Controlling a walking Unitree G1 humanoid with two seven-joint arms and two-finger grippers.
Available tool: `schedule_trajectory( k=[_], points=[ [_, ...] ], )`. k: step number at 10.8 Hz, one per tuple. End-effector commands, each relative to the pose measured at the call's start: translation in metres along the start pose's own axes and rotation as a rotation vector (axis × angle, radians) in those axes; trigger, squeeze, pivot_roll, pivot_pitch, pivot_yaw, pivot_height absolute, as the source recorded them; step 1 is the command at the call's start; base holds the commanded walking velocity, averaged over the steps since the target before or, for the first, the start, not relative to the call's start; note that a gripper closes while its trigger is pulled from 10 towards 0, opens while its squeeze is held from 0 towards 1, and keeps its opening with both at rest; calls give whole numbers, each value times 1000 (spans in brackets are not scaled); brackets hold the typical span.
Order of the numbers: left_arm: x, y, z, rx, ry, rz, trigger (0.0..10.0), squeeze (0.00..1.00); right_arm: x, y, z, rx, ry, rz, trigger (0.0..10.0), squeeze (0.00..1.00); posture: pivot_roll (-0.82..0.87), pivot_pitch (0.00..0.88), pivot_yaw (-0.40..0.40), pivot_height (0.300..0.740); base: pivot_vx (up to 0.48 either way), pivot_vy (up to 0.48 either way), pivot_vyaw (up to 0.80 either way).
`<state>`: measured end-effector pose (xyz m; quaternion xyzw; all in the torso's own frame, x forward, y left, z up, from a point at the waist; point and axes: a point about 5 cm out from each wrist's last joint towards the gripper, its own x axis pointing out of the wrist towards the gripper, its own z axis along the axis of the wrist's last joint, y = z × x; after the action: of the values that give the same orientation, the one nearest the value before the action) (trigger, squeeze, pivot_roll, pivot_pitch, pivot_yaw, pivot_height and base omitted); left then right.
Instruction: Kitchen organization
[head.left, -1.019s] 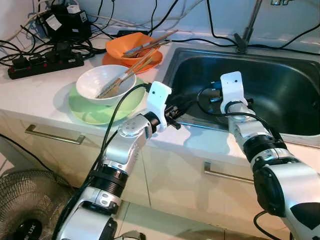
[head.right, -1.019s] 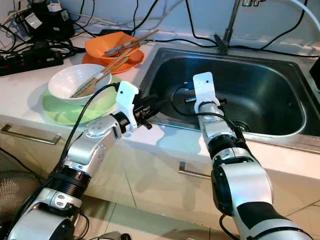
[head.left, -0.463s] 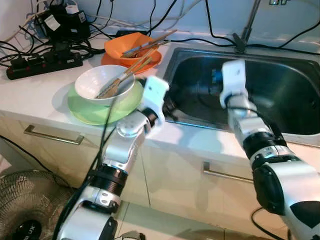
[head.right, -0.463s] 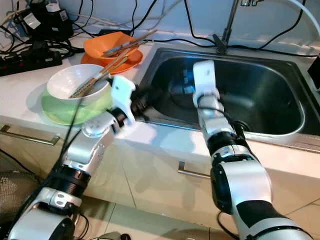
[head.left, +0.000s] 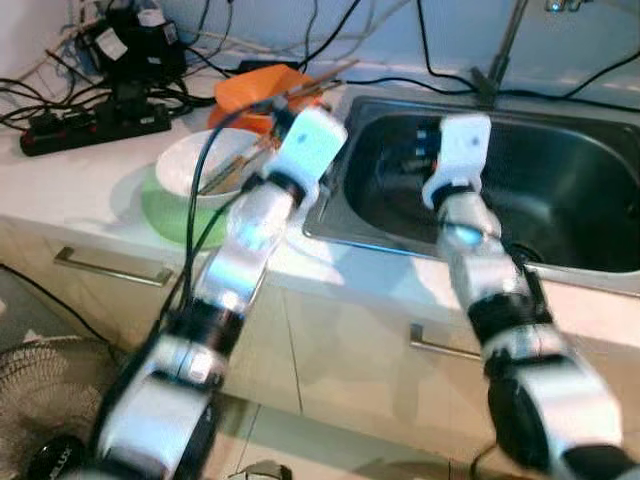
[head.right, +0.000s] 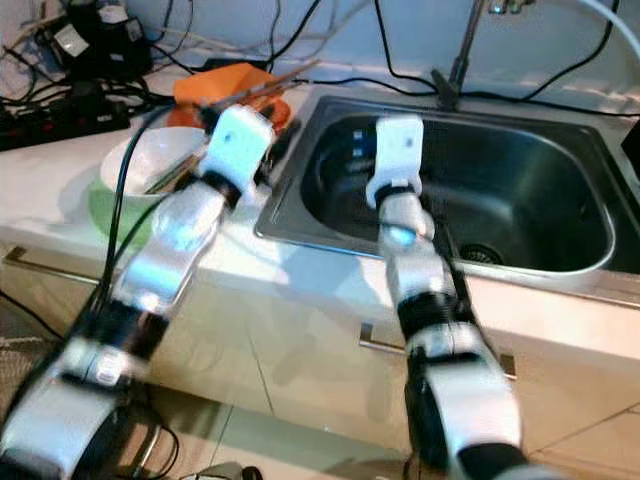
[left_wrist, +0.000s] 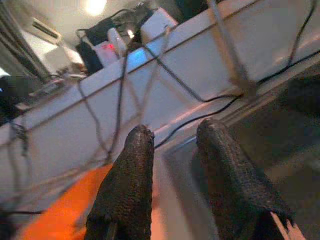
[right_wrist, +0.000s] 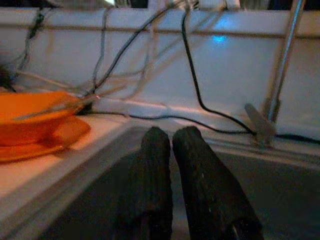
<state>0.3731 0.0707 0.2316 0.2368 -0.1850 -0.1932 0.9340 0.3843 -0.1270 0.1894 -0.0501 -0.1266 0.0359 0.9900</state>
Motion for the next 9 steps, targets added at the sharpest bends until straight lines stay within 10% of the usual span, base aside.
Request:
schedule_trajectory(
  k=[1, 9],
  points=[
    [7, 3, -4, 78, 47, 11, 10000, 0, -2, 1, 2, 21, -7, 3, 10000, 0, 0, 8, 45, 740, 0, 0, 0],
    [40, 22, -11, 390, 271, 78, 10000, 0, -24, 15, -2, 66, 17, 52, 10000, 0, -27, 42, 44, 740, 0, 0, 0]
  ],
)
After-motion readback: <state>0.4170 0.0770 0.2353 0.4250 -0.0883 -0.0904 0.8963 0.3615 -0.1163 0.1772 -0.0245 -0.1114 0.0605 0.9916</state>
